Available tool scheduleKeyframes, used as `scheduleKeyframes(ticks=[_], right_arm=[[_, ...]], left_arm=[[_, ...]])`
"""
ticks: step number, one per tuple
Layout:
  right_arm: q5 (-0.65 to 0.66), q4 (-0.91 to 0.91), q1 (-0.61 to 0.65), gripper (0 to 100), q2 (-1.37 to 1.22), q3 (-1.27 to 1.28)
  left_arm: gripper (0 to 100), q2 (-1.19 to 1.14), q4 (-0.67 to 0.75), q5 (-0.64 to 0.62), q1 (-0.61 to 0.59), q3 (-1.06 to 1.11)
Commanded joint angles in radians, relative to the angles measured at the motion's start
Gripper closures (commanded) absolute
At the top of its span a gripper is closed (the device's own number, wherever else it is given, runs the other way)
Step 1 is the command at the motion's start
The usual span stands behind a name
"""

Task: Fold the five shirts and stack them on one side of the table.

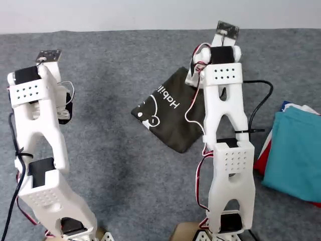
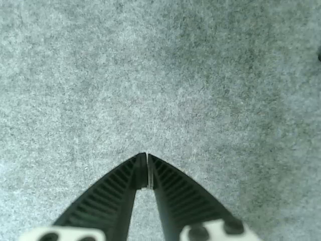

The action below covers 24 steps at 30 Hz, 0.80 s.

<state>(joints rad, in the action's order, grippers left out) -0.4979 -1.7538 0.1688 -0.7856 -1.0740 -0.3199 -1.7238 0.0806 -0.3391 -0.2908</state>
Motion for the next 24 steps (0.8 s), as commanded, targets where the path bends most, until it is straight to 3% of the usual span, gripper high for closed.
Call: scheduleKeyframes(ticks=[1,8,24], right_arm=[[-0.069,-0.042,0.038,76.5,0.082,0.081],[-0.155,-0.039,0.124,51.5,0.050,0.198],[-0.164,0.208,0.145,54.5,-0.122,0.198]], left_arm=[[99,0.072,-0.006,0.006,0.000,0.001],[99,0.072,-0.003,0.006,0.000,0.001],[99,0.064,0.021,0.009,0.000,0.012]])
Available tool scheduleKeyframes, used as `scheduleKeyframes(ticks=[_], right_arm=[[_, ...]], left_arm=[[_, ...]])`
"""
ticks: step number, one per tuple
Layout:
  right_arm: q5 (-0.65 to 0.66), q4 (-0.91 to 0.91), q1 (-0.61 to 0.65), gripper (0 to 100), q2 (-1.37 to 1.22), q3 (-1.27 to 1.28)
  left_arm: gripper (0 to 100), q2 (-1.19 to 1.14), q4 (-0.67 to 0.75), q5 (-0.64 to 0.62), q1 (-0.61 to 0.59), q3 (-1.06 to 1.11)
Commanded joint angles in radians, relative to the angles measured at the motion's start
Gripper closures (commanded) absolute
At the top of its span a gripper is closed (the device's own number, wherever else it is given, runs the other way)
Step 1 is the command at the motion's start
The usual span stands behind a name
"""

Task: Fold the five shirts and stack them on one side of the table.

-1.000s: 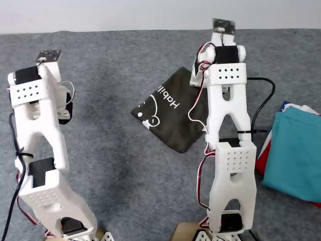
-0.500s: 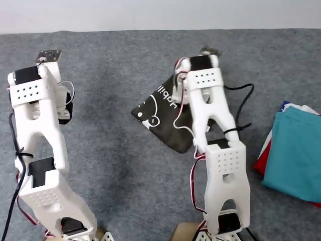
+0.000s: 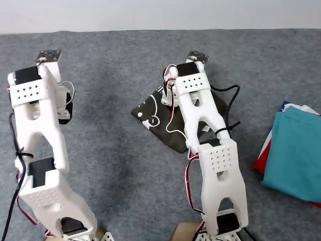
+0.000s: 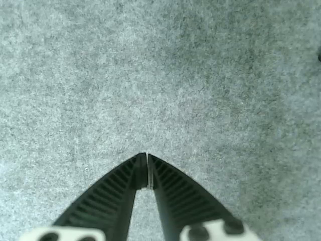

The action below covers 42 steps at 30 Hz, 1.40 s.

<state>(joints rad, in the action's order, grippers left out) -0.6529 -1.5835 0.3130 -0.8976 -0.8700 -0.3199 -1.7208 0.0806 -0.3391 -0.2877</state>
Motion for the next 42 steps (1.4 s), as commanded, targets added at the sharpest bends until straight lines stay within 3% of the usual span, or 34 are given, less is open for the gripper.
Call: scheduleKeyframes(ticks=[1,8,17,28,38,42], right_arm=[[-0.009,0.044,0.001,54.5,-0.030,-0.006],[-0.011,0.039,-0.004,57.0,-0.139,-0.009],[0.006,0.036,-0.042,99.7,-0.140,-0.009],[0.127,-0.208,-0.076,99.0,-0.058,-0.216],[0.299,-0.216,-0.108,99.1,0.145,-0.230],[0.382,-0.216,-0.137,99.1,0.272,-0.110]], left_arm=[[99,0.066,0.029,0.009,0.000,0.019],[99,0.069,0.048,0.029,0.000,0.062],[99,0.071,0.063,0.035,0.000,0.067],[99,0.072,0.066,0.034,0.005,0.067],[99,0.072,0.061,0.032,0.005,0.067],[99,0.072,0.061,0.032,0.005,0.065]])
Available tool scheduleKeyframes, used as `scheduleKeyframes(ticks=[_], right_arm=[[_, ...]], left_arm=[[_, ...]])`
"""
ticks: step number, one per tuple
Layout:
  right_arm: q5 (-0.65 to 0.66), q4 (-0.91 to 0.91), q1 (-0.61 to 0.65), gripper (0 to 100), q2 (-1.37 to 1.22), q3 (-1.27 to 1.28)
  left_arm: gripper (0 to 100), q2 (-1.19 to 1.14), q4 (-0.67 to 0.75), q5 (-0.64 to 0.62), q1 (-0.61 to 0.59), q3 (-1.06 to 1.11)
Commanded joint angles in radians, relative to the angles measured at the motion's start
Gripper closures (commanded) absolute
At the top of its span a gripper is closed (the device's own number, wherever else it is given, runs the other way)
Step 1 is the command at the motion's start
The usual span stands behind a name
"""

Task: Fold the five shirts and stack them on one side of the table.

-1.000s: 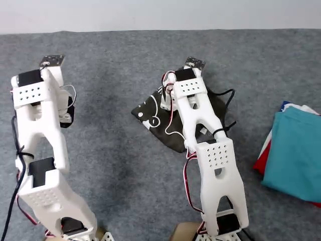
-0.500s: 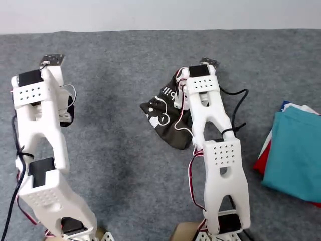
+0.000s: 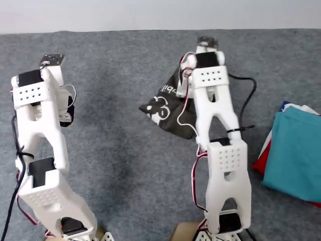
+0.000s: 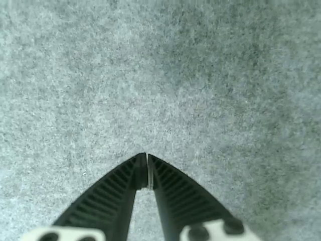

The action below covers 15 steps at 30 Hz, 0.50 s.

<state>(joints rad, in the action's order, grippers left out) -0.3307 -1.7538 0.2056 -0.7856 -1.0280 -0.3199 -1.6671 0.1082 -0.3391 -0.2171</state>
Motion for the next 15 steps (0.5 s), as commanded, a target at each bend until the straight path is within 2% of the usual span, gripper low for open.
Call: scheduleKeyframes(ticks=[1,8,15], right_arm=[[0.080,-0.045,-0.039,99.1,0.208,0.110],[0.256,-0.042,-0.122,99.1,0.653,0.594],[0.422,-0.041,-0.245,99.1,0.997,0.822]], left_arm=[[99,0.072,0.008,0.005,0.005,-0.005],[99,0.072,0.008,0.003,0.005,-0.005],[99,0.072,0.011,0.003,0.023,-0.005]])
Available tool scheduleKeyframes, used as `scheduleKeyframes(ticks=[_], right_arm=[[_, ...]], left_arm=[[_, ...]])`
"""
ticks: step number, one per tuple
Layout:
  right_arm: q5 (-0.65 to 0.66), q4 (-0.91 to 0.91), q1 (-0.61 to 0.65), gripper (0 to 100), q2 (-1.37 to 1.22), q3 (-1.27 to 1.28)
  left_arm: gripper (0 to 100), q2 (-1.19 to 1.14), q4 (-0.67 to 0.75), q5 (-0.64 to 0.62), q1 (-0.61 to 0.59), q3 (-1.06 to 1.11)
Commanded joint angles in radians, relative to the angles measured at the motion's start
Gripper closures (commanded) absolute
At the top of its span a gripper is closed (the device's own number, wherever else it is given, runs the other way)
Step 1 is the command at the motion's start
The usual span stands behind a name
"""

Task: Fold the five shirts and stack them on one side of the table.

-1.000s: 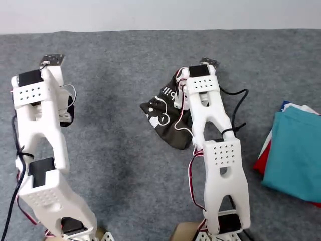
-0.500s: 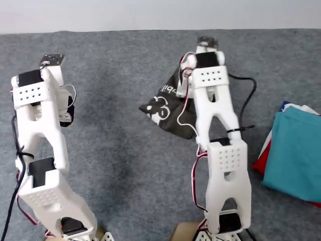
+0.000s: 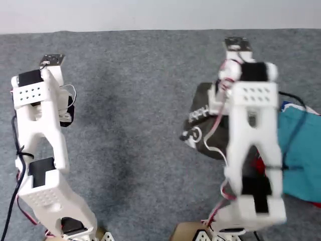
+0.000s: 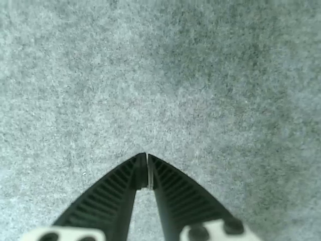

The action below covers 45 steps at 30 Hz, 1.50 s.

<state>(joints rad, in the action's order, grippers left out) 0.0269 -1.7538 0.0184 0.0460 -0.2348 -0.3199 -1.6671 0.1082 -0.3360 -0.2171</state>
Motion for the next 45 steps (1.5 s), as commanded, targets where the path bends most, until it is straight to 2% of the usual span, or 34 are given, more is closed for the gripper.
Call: scheduleKeyframes(ticks=[1,7,19,30,39,42,45], right_arm=[[0.086,-0.041,-0.079,99.1,0.197,0.038],[0.199,-0.041,-0.199,99.1,0.294,0.040],[0.462,-0.041,-0.486,99.1,0.423,0.041],[0.572,0.056,-0.728,99.1,0.263,0.043],[0.617,0.200,-0.760,98.9,0.013,0.041],[0.655,0.208,-0.769,92.2,-0.021,0.038],[0.655,0.209,-0.789,76.0,-0.018,0.032]], left_arm=[[99,0.072,0.009,0.002,0.031,-0.005],[99,0.072,0.008,-0.038,0.091,-0.005],[99,0.072,0.006,-0.043,0.084,-0.005],[99,0.072,-0.008,-0.043,0.083,-0.004],[99,0.072,-0.015,-0.041,0.083,-0.004],[99,0.072,-0.017,-0.040,0.083,-0.004],[99,0.072,-0.017,-0.038,0.083,-0.004]])
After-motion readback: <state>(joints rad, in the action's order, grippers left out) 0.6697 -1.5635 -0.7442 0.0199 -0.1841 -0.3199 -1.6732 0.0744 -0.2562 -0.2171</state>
